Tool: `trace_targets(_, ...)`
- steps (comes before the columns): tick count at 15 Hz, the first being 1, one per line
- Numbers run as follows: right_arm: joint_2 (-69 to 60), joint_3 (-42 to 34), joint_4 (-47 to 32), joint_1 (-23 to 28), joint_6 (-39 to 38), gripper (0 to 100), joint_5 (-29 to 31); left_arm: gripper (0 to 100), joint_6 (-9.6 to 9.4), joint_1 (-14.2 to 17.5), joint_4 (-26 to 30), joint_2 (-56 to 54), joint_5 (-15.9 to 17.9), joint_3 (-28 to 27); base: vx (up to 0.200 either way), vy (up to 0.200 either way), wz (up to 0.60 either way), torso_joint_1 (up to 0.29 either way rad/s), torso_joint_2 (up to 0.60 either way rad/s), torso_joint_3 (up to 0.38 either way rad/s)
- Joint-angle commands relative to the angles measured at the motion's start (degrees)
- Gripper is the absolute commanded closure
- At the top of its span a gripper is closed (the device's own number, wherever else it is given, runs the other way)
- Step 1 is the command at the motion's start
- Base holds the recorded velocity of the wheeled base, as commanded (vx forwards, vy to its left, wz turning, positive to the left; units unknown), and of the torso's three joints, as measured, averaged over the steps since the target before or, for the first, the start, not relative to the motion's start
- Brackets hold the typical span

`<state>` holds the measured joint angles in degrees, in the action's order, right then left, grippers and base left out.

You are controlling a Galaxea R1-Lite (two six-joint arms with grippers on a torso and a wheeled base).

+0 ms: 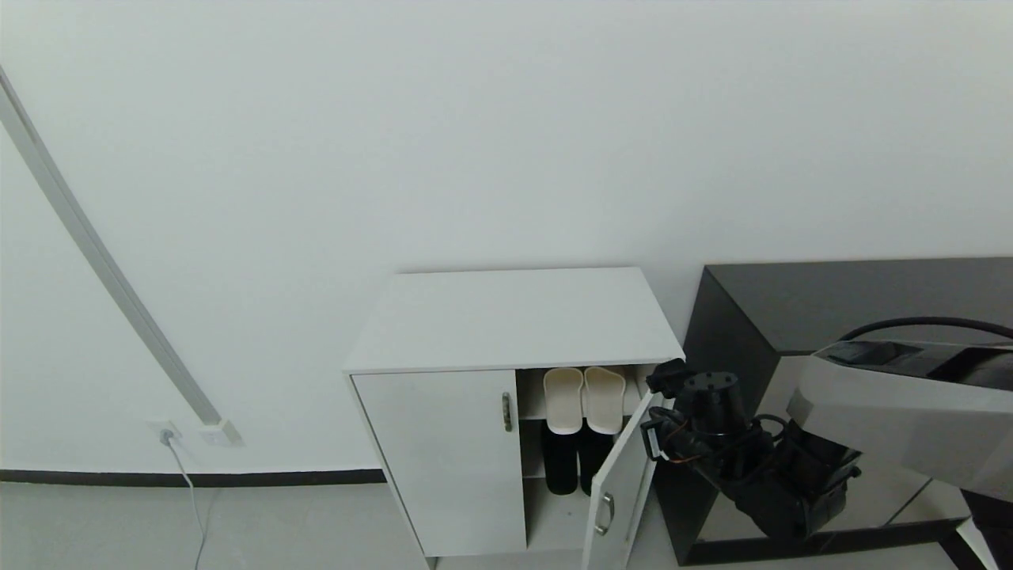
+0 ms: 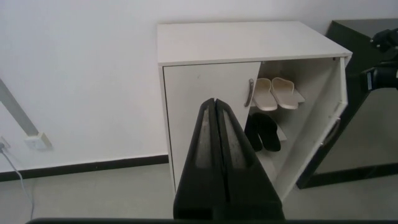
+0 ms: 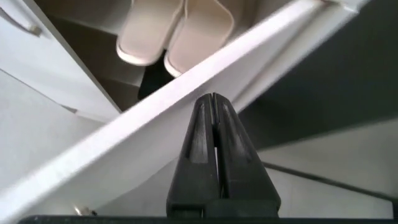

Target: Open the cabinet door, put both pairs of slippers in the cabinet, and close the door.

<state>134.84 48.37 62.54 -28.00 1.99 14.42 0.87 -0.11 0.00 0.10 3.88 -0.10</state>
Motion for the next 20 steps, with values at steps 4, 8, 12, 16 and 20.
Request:
trace_targets(4,4.4,6.4,-0.3,-0.4,0.0,100,0.1,100,0.01,0.0,0.0,0.0,0.1,0.0,0.000,0.000,0.00,0.000,0.00,0.000)
trace_targets(8,5.8,10.2,-1.3,-0.3,-0.1,100,0.0,100,0.01,-0.1,0.0,0.0,0.1,0.0,0.000,0.000,0.00,0.000,0.00,0.000)
trace_targets(12,9.1,15.3,-1.4,-0.2,-0.1,100,0.1,100,0.01,-0.1,0.0,0.0,0.1,-0.1,0.000,0.000,0.00,0.000,0.00,0.000)
trace_targets(16,10.4,17.8,-1.5,0.1,-0.1,100,0.0,100,0.01,0.0,0.0,0.0,0.1,0.0,0.000,0.000,0.00,0.000,0.00,0.000)
trace_targets(20,11.1,20.1,-2.7,0.4,-0.1,100,0.0,100,0.01,-0.1,0.0,0.0,0.1,0.0,0.000,0.000,0.00,0.000,0.00,0.000)
